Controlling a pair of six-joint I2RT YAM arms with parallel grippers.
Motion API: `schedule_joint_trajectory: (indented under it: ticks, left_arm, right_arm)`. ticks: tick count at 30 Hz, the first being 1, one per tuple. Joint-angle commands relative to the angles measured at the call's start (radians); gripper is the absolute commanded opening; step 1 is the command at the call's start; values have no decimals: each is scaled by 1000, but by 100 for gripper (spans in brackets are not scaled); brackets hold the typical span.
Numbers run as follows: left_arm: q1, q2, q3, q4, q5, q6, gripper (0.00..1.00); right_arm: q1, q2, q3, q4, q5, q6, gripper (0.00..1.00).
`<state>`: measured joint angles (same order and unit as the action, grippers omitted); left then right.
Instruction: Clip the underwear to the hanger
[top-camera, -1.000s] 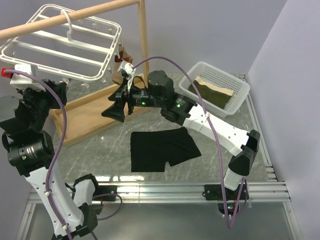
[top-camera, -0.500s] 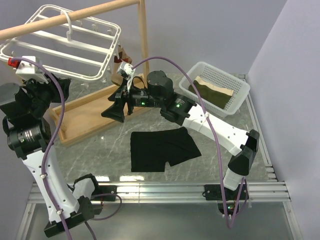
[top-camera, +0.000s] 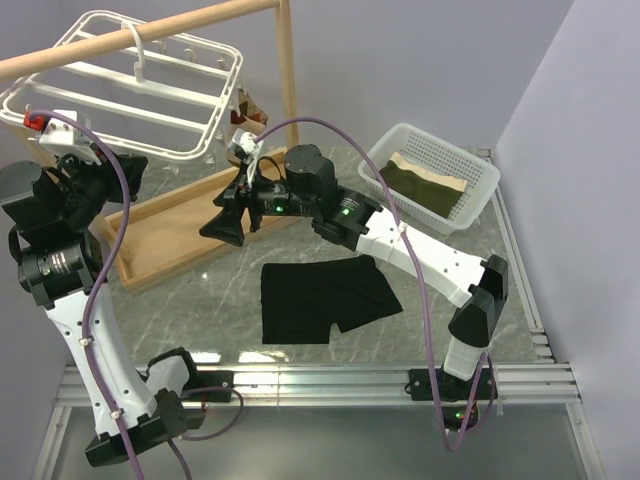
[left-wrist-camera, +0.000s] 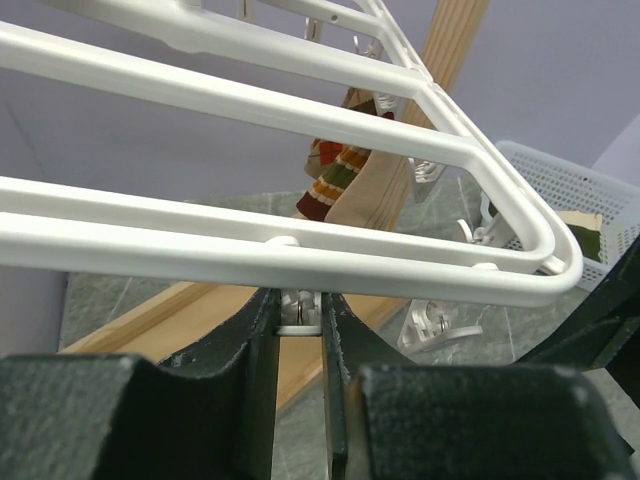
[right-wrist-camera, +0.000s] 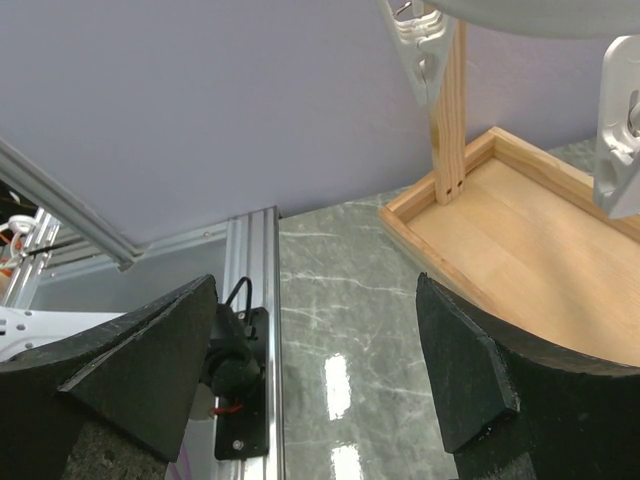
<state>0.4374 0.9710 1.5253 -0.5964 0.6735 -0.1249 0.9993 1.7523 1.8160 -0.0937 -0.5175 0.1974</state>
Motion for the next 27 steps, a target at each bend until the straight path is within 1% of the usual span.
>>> schedule_joint_trajectory:
  ticks: [1, 4, 5, 9, 14, 19, 20, 27]
  left_arm:
    - [4, -20, 3, 35, 46, -19, 2]
    - [4, -26, 6, 20, 57, -56, 0]
    - [3, -26, 6, 6, 60, -71, 0]
    - [4, -46, -11, -19, 70, -159, 0]
    - [3, -60, -34, -49, 80, -265, 0]
    - [3, -84, -44, -62, 75, -308, 0]
    - [4, -86, -40, -66, 75, -311, 0]
    - [4, -77, -7, -101, 95, -314, 0]
  right_arm:
    - [5, -1, 55, 89, 8, 13, 86]
    - [15, 12, 71, 152, 31, 17, 82]
    - [28, 18, 71, 169, 54, 8, 79]
    - [74, 39, 89, 236, 149, -88, 74]
    - [104, 99, 135, 284, 215, -160, 68]
    - [110, 150, 199, 308, 290, -188, 65]
    - [111, 165, 204, 310, 307, -219, 65]
    - [113, 194, 210, 318, 411, -271, 64]
